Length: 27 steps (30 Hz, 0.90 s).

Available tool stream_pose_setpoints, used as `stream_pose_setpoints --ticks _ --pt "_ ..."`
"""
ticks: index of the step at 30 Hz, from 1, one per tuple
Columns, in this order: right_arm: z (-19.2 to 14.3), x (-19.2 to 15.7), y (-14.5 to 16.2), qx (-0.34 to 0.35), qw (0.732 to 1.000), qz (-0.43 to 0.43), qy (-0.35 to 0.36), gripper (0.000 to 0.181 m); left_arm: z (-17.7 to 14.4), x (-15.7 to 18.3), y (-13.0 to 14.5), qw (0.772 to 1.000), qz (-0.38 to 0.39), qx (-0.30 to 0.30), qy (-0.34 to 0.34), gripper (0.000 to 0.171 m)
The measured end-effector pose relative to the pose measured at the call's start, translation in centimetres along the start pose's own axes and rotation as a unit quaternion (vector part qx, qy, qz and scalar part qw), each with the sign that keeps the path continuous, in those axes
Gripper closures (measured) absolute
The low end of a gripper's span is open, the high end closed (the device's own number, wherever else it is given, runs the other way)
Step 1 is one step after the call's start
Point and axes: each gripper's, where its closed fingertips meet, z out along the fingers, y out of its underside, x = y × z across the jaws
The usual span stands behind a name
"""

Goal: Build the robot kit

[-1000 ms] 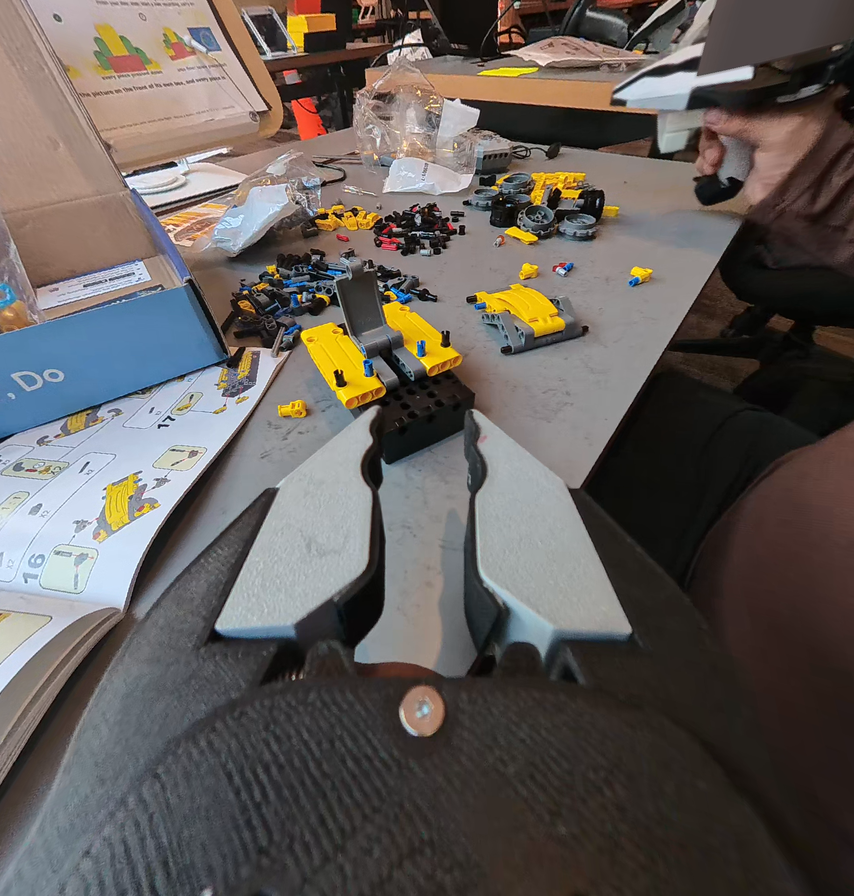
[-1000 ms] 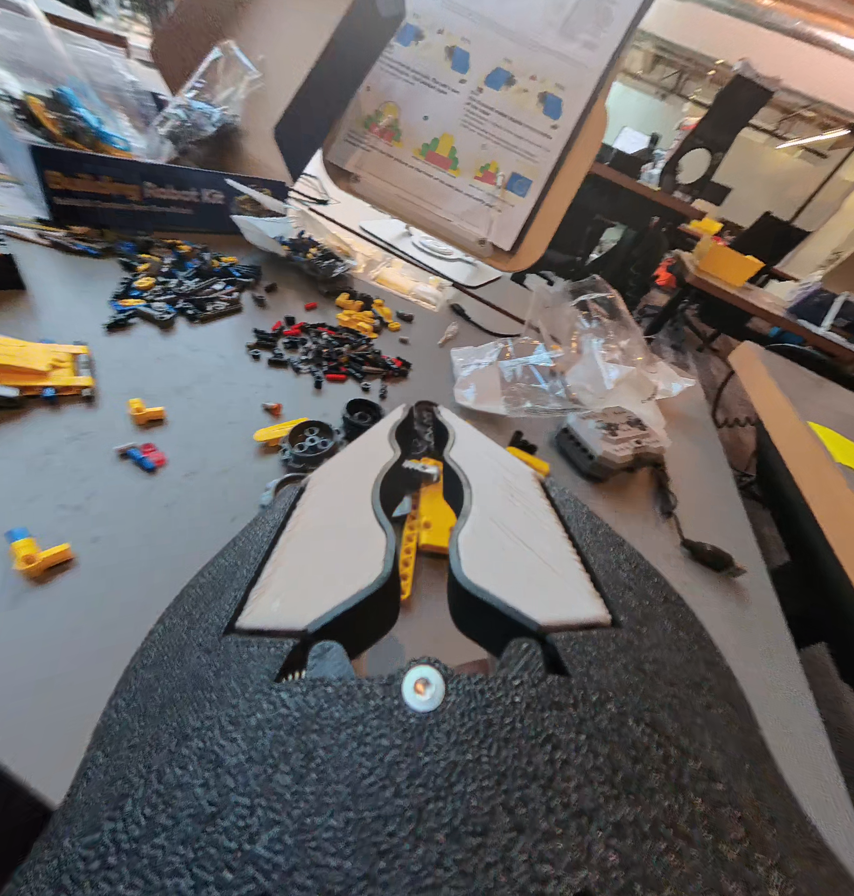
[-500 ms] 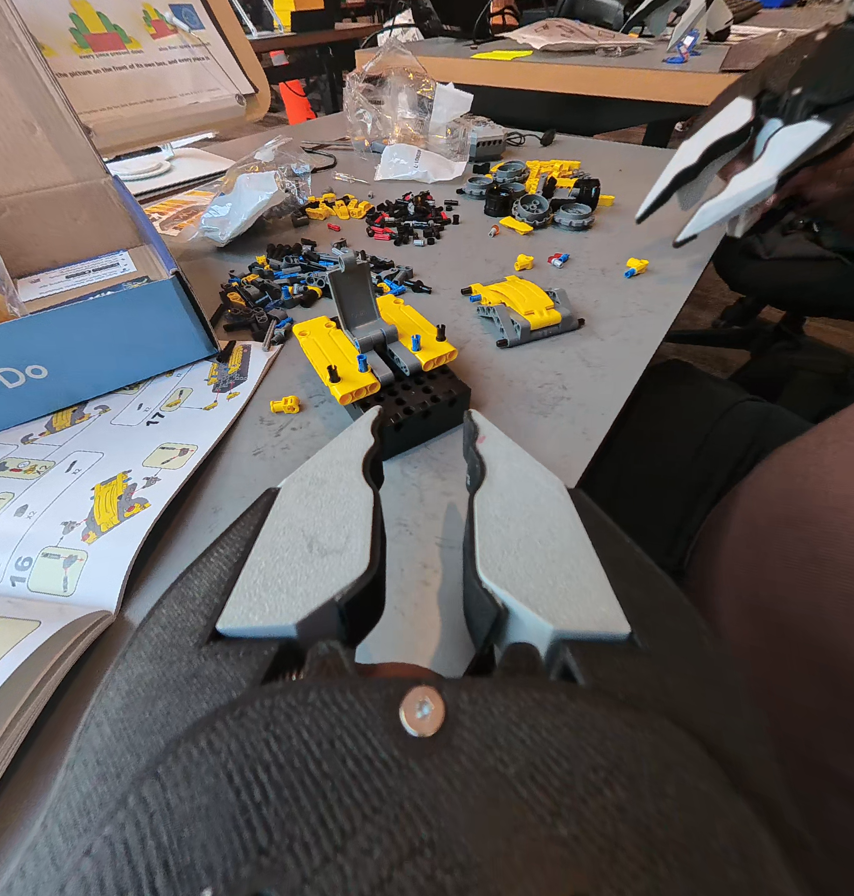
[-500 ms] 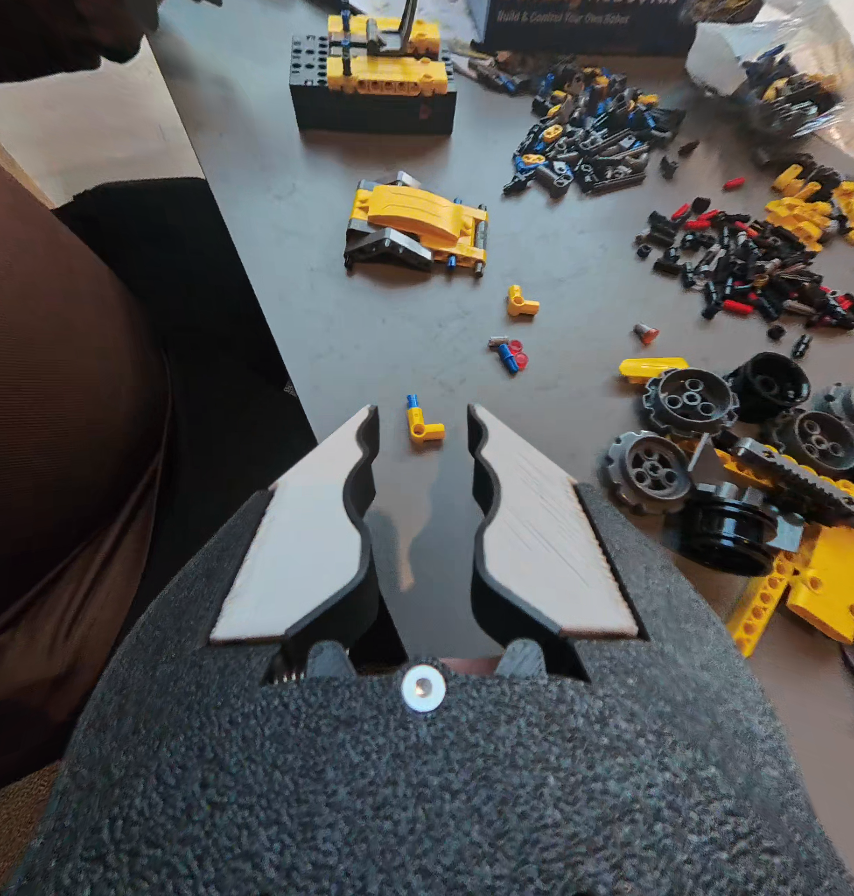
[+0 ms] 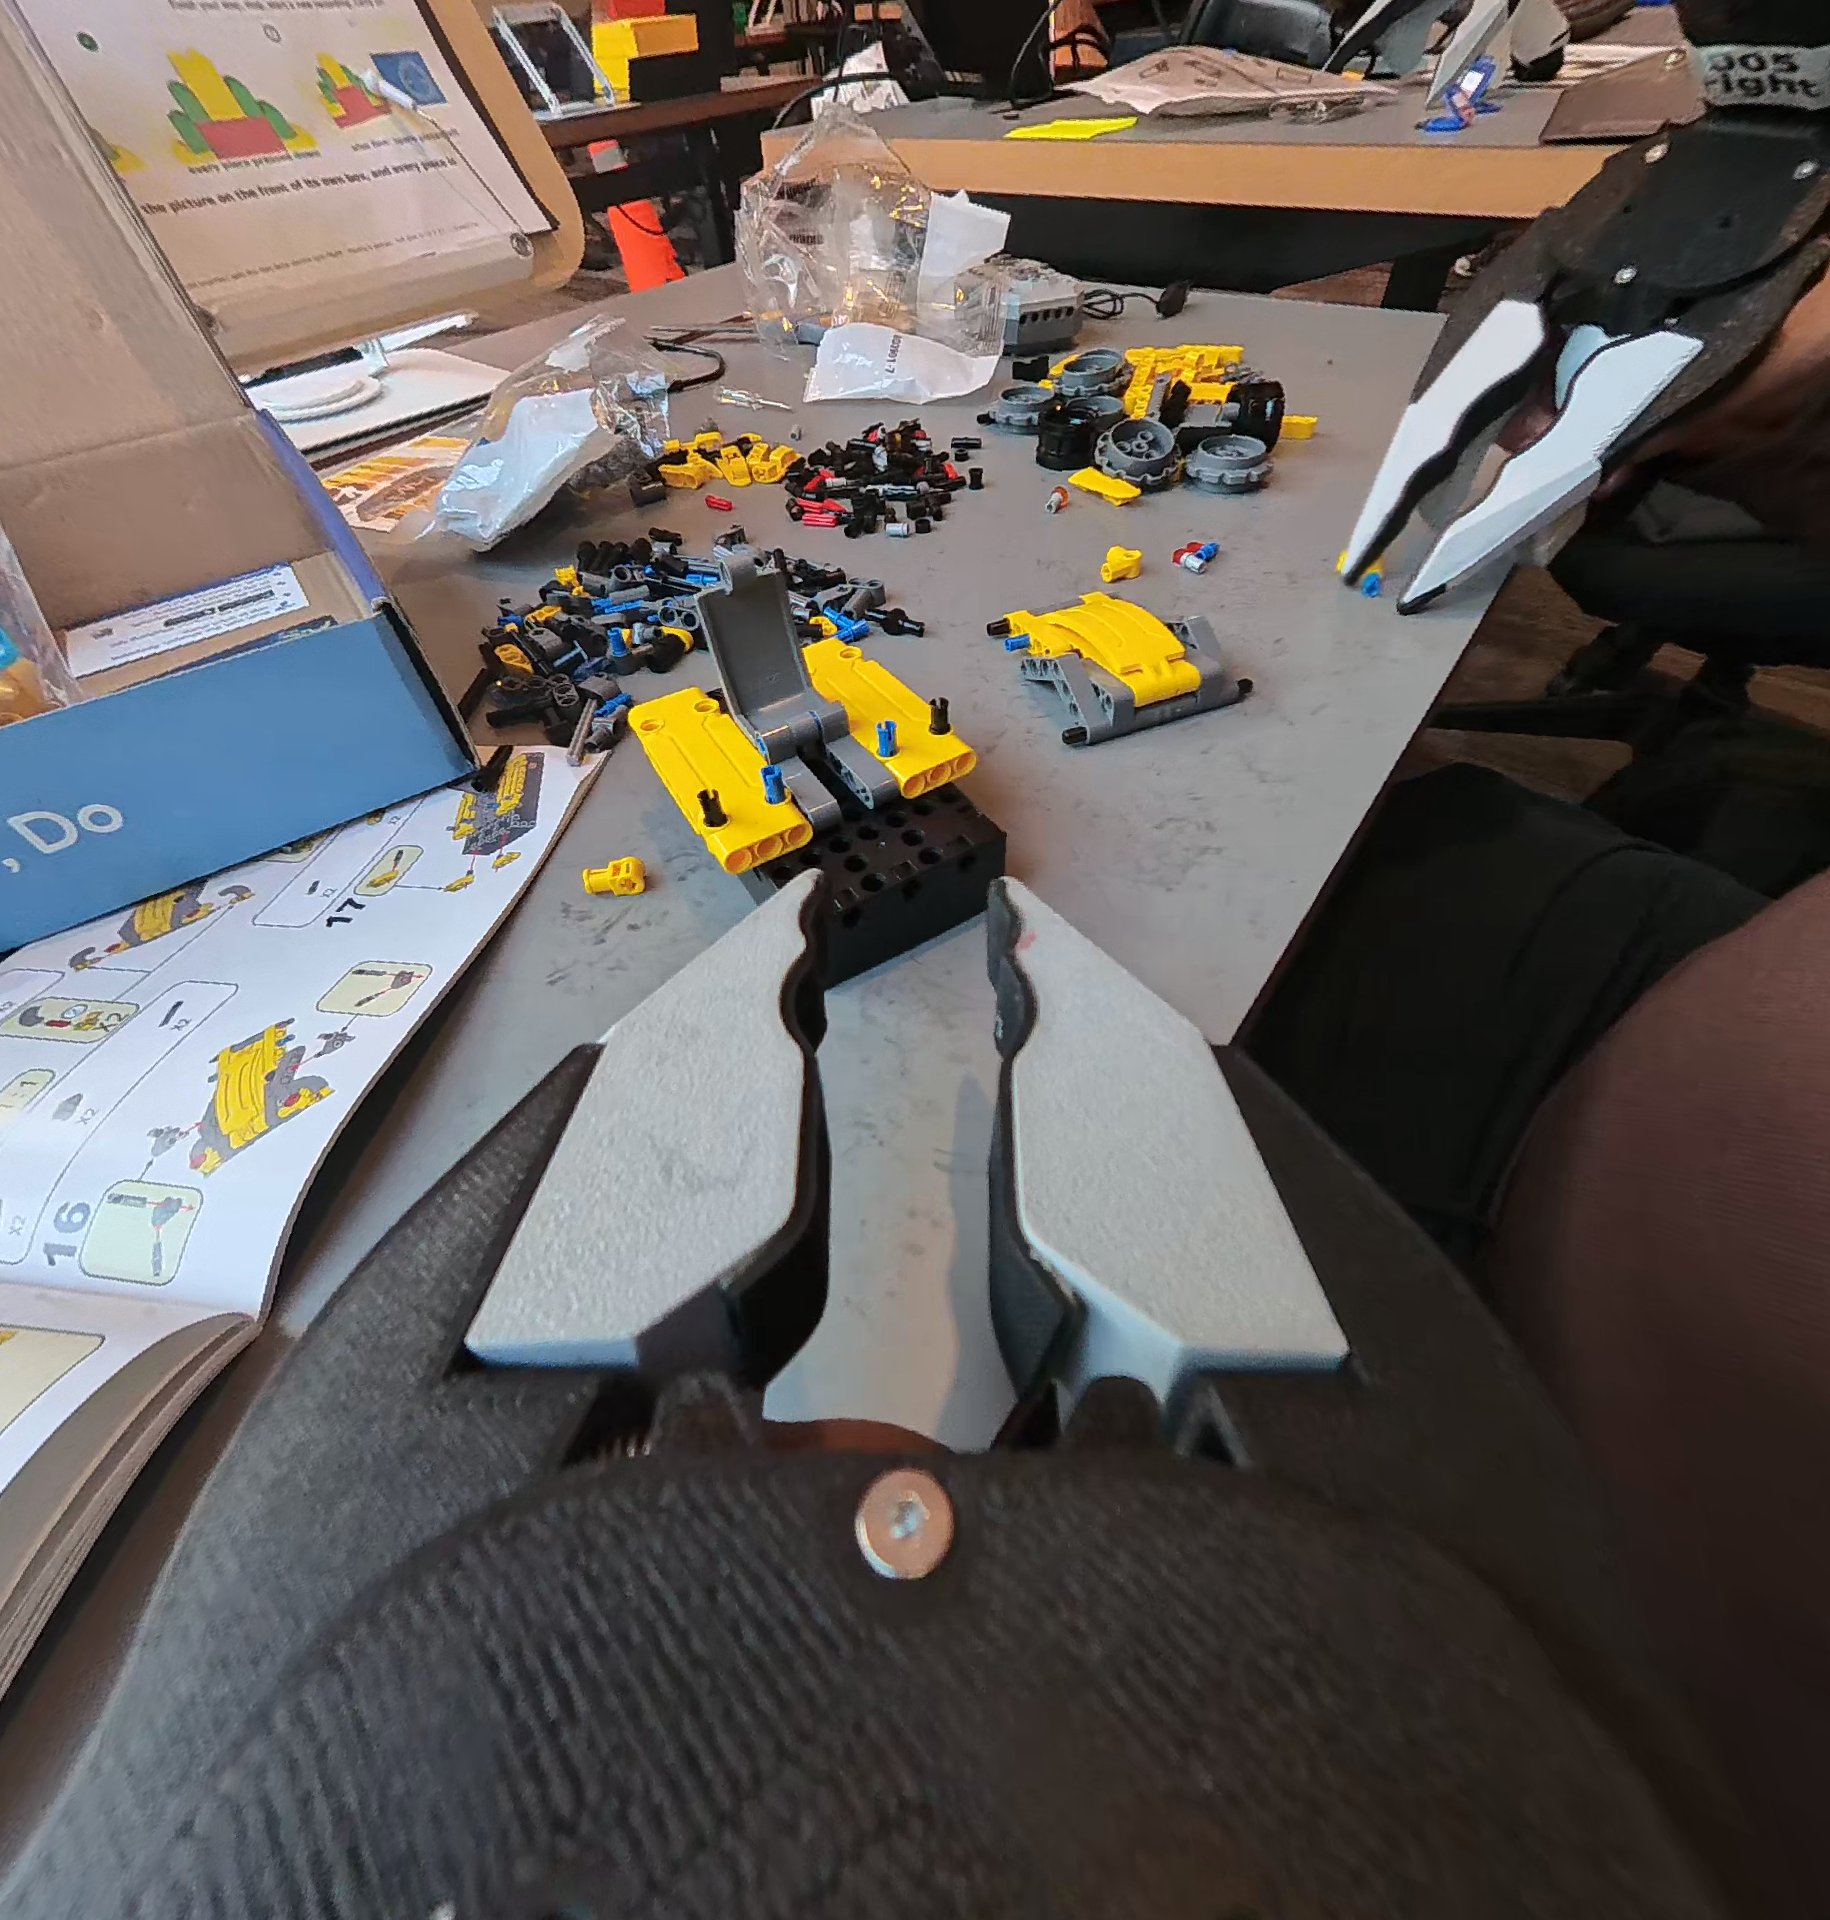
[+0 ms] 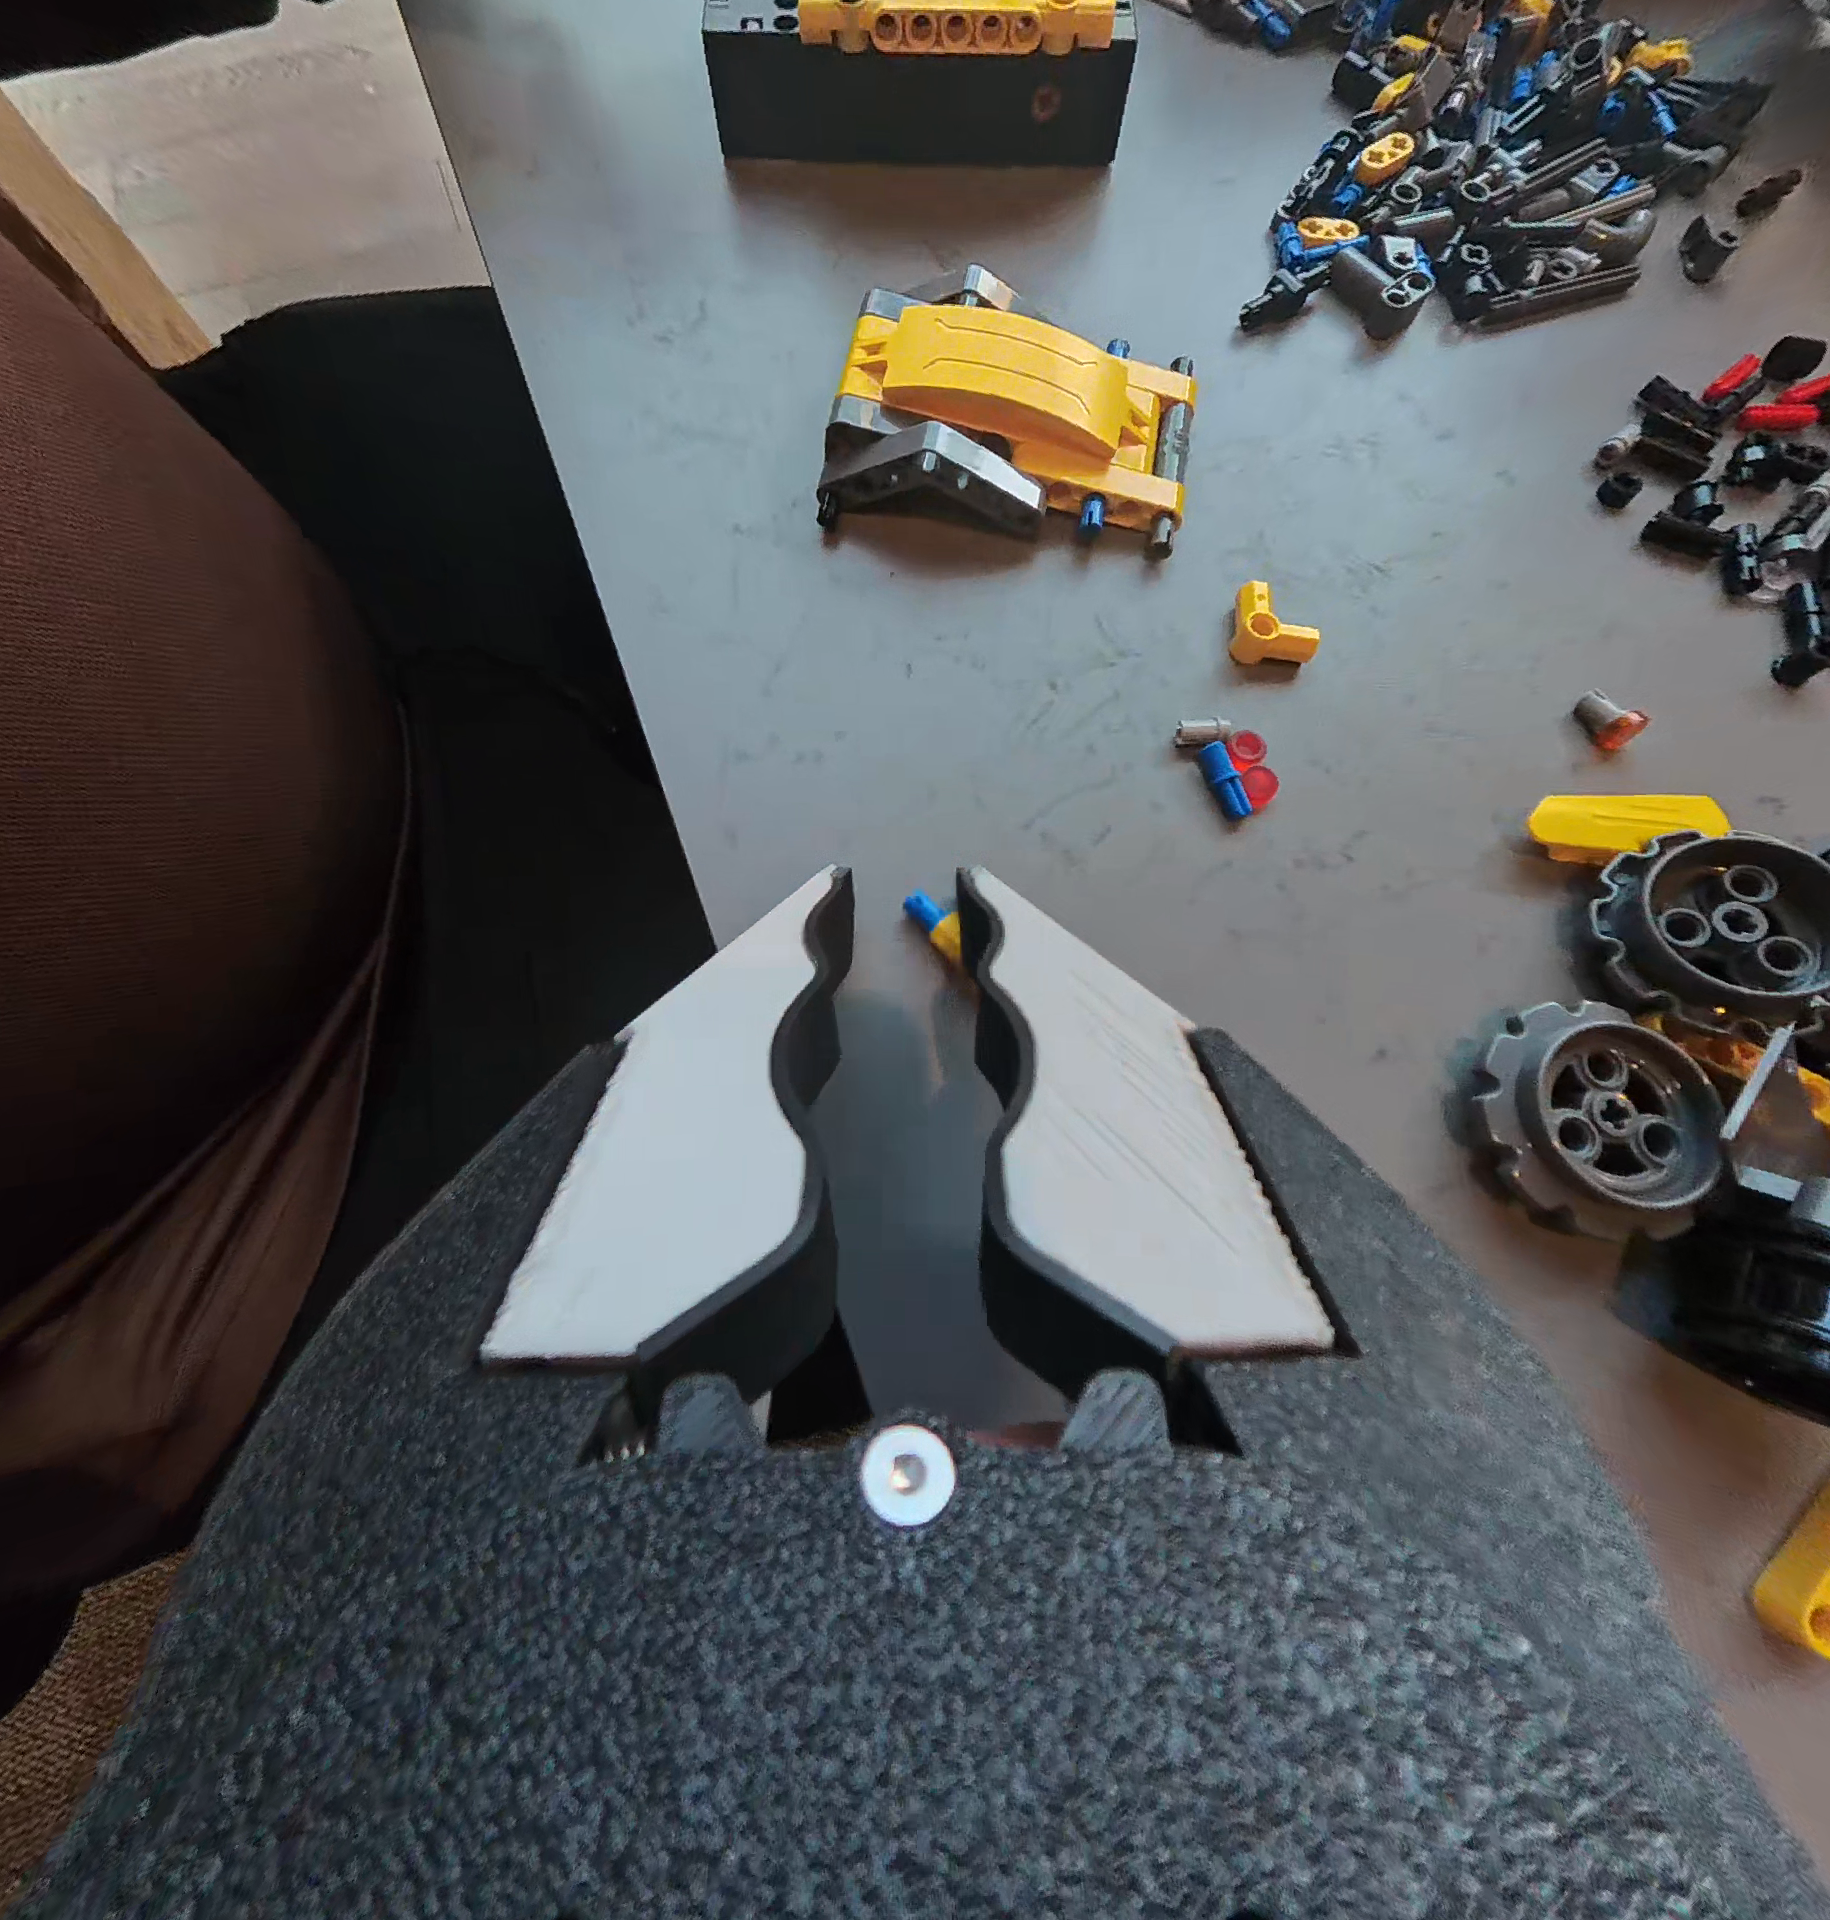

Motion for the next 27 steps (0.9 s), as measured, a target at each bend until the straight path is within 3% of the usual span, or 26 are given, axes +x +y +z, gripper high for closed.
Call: stream_pose_setpoints --ticks 13,27 --pt "1.2 -1.3 -1.1 -0.016 0.998 0.016 -0.059 0.157 -0.2 0.1 -0.2 1.000 0.007 0.012 0.001 0.147" --pt "-0.2 -0.5 -0.9 -0.003 0.999 0.014 -0.029 0.158 -0.2 0.2 -0.2 1.000 0.004 0.010 0.006 0.148"
